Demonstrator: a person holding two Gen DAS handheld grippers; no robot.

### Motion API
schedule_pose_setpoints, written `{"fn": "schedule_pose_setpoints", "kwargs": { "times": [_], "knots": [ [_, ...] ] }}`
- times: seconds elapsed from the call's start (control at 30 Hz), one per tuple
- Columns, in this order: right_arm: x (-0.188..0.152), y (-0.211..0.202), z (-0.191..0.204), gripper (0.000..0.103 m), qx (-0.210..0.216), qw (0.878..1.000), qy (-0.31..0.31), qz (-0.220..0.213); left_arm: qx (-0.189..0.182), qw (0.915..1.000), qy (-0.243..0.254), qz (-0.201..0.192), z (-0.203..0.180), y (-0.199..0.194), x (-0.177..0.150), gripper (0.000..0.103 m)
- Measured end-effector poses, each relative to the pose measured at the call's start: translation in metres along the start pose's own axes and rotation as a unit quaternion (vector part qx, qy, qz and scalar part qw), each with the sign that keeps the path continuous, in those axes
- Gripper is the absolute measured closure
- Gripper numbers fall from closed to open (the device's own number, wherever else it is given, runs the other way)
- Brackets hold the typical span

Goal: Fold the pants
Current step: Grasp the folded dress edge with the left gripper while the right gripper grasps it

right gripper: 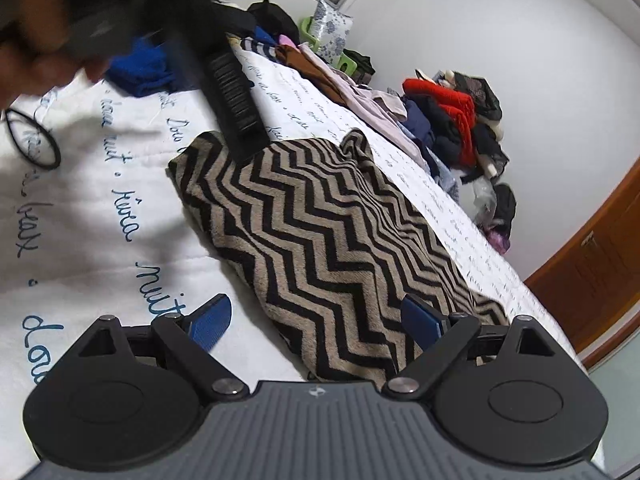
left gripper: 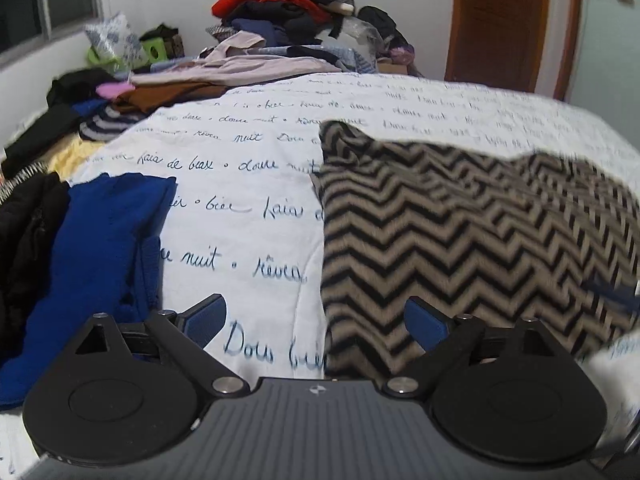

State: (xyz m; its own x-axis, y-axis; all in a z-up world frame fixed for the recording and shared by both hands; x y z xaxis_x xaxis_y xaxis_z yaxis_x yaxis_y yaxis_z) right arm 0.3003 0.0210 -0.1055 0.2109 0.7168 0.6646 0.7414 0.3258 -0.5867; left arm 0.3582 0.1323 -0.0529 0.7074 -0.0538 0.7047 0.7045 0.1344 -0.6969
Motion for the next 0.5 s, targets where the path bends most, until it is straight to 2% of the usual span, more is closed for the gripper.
{"fn": "schedule_pose_setpoints", "kwargs": {
  "times": [0.07, 0.13, 0.27, 0.37, 0.5],
  "knots": [
    [0.003, 0.004, 0.006, 0.011, -0.008, 1.0, -0.02, 0.0, -0.022, 0.9991, -0.031, 0.021, 0.005, 0.009, 0.01, 0.006],
    [0.007, 0.01, 0.011, 0.011, -0.02, 0.999, -0.039, -0.002, -0.056, 0.9944, -0.075, 0.049, 0.009, 0.022, 0.018, 0.007],
    [0.015, 0.022, 0.019, 0.011, -0.053, 0.995, -0.081, -0.01, -0.127, 0.978, -0.142, 0.083, 0.012, 0.05, 0.032, 0.007],
    [0.023, 0.031, 0.025, 0.011, -0.079, 0.991, -0.109, -0.018, -0.156, 0.9672, -0.173, 0.102, 0.013, 0.071, 0.038, 0.007],
    [0.035, 0.043, 0.028, 0.011, -0.112, 0.983, -0.142, -0.031, -0.221, 0.9456, -0.205, 0.122, 0.009, 0.094, 0.046, 0.007]
  ]
}}
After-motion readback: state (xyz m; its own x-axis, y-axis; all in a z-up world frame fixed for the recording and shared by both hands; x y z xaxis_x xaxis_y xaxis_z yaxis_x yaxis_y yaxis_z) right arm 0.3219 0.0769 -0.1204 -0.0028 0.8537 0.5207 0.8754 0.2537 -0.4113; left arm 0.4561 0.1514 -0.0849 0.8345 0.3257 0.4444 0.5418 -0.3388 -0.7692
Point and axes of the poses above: each gripper's, at about its wrist camera, not at the fingertips, and y roughly the way its jaws point, z to its left, x to its top, the point moved 8 cm from there along y, roughly the way its jaws point, and after that the axes turned 9 degrees about x, right-handed, at the moved point
